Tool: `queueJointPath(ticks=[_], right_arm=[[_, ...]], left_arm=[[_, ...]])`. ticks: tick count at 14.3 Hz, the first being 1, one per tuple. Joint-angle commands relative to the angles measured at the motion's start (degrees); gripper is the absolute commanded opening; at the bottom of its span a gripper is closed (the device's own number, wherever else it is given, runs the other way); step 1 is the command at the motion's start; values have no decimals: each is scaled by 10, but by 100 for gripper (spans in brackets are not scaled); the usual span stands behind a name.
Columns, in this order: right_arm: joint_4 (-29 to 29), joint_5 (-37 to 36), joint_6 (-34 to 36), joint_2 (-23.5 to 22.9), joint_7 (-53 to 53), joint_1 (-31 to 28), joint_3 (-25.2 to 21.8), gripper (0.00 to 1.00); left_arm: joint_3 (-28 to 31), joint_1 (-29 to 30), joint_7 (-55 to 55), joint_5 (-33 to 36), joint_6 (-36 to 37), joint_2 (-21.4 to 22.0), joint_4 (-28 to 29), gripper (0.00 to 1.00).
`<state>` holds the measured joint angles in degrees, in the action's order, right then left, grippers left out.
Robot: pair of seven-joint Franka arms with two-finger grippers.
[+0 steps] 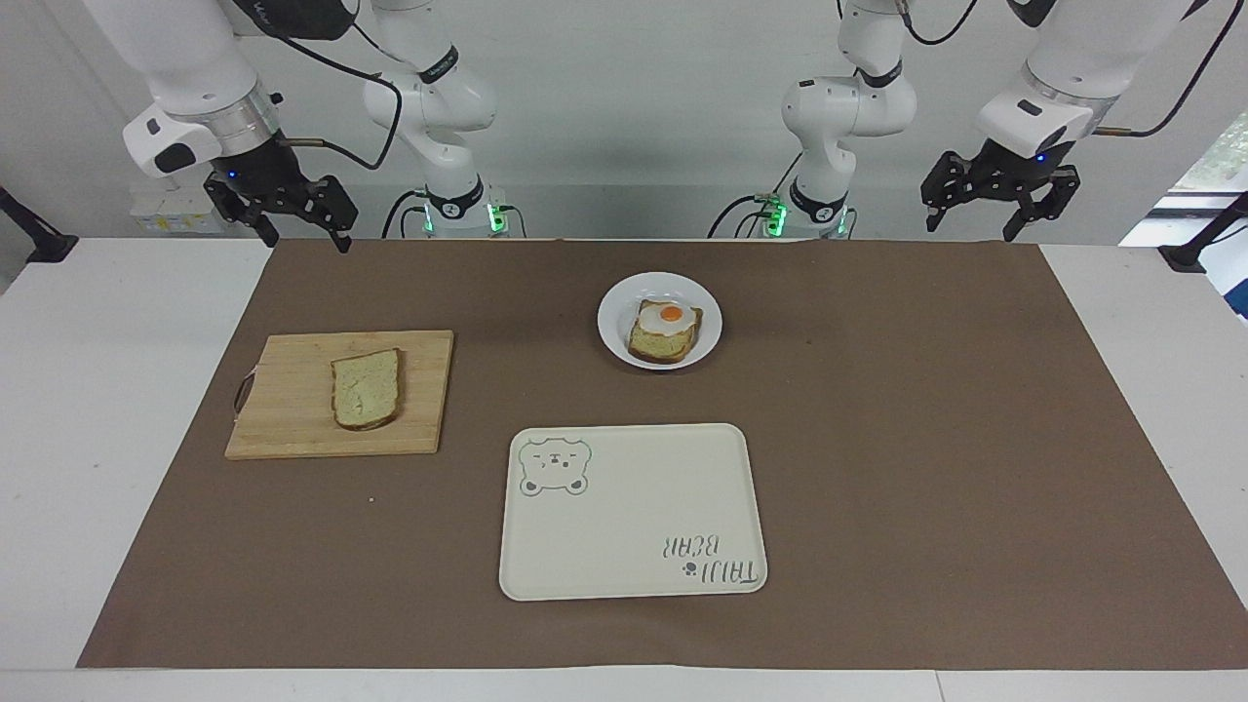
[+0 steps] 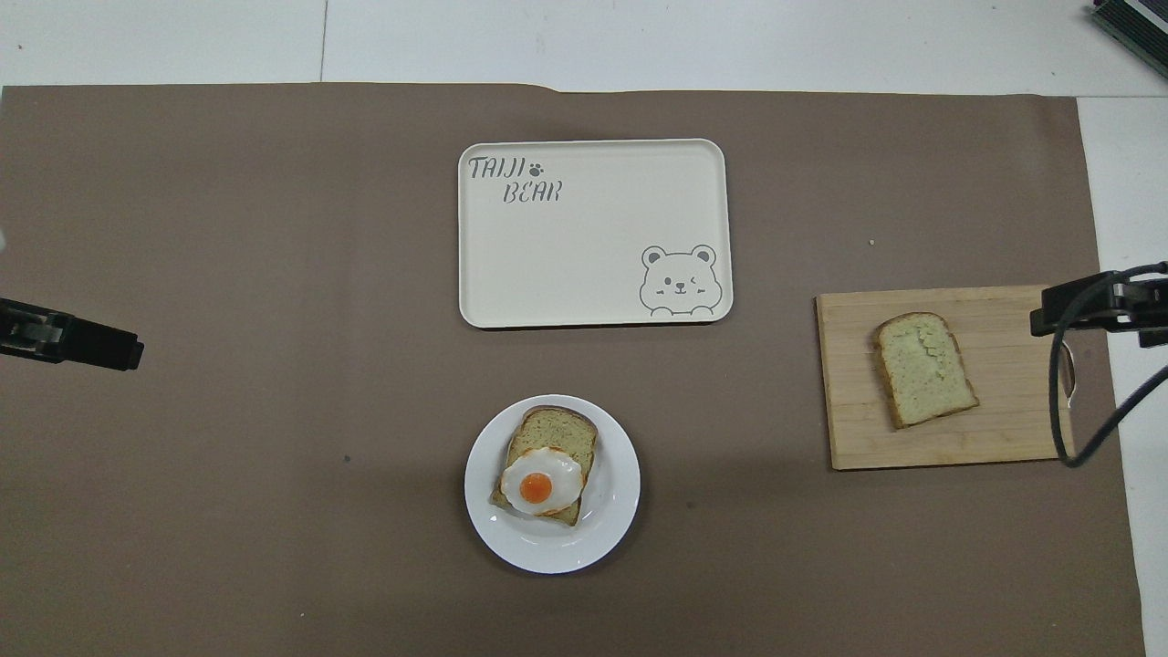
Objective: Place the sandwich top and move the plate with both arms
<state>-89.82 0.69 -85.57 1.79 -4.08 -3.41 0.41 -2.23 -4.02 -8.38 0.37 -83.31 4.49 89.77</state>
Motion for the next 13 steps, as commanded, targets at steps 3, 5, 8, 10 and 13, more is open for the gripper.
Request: queueJointPath(ticks=[3, 5, 8, 10, 13], right_arm=[[-31, 7, -29, 22, -8, -8, 1, 100], [-40, 7, -30, 27, -8, -11, 2, 100], [-43, 7, -38, 30, -9, -10, 2, 100], [-44, 7, -39, 29, -8, -10, 2, 100], [-44, 7, -39, 30, -8, -8, 2, 100]], left_arm=[[0, 1, 5, 0, 1, 12, 13, 100], [0, 1, 5, 0, 1, 12, 13, 100], [0, 1, 5, 0, 1, 12, 13, 100], [0, 1, 5, -1, 1, 12, 13, 100], [0, 1, 5, -1, 1, 12, 13, 100]])
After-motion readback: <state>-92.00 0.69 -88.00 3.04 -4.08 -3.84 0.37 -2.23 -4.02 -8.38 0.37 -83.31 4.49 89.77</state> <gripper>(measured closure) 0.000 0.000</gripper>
